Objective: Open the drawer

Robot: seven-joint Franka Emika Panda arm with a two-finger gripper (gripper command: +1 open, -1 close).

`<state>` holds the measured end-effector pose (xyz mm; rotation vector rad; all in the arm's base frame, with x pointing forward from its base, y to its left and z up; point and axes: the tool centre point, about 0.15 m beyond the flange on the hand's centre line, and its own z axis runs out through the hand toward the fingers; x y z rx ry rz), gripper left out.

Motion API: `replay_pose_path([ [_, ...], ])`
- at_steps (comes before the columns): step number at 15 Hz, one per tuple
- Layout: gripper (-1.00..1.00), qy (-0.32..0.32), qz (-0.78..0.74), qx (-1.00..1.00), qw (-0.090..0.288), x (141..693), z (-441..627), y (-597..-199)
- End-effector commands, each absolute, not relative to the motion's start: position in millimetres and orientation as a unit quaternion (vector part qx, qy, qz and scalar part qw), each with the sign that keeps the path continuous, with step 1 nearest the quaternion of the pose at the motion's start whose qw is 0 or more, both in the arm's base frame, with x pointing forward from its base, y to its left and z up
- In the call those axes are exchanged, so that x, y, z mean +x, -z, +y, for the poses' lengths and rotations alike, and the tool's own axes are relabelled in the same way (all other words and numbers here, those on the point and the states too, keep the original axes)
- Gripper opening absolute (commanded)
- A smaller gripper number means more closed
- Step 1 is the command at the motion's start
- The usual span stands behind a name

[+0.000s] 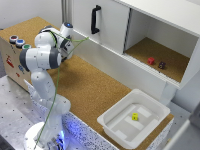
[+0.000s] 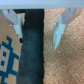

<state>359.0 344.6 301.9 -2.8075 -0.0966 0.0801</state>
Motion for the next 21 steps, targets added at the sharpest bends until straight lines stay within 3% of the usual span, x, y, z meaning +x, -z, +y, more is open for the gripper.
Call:
replay_pose_path([
  [1, -1.00, -0.034, -0.033, -0.980, 0.191, 352.2, 337.5, -293.1],
  [21, -1.00, -0.028, 0.035, -0.973, 0.227, 344.1, 206.6, -264.2],
])
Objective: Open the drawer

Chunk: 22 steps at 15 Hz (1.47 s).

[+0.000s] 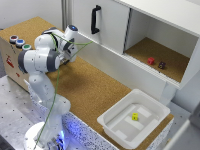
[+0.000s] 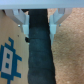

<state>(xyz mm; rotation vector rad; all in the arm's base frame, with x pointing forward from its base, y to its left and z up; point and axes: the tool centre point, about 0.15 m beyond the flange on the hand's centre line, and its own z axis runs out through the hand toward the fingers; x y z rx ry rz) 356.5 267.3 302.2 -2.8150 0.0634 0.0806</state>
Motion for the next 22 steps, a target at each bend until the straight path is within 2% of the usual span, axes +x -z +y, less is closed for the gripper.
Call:
replay_pose_path([
  [1, -1.00, -0.029, 0.039, -0.973, 0.226, 345.0, 196.1, -263.5],
  [10, -1.00, -0.033, 0.068, -0.978, 0.194, 362.4, 111.7, -270.4],
  [11, 1.00, -0.041, 0.055, -0.980, 0.185, 364.8, 111.6, -273.6],
  [18, 1.00, 0.000, 0.004, -0.989, 0.148, 349.8, 135.0, -336.1],
  [22, 1.00, 0.035, 0.022, -0.993, 0.109, 334.4, 141.3, -375.9],
])
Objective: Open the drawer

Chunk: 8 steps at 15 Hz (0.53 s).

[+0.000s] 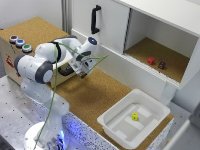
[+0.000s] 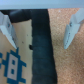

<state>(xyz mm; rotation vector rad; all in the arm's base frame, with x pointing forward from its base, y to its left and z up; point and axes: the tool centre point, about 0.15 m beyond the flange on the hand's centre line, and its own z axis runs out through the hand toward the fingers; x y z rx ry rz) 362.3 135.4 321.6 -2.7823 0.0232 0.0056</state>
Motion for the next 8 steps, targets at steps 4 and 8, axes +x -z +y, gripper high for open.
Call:
replay_pose_path([
  [4, 1.00, 0.069, 0.053, -0.994, 0.062, 316.9, 133.9, -413.5],
  [8, 1.00, 0.085, 0.066, -0.993, 0.038, 304.6, 112.8, -431.5],
])
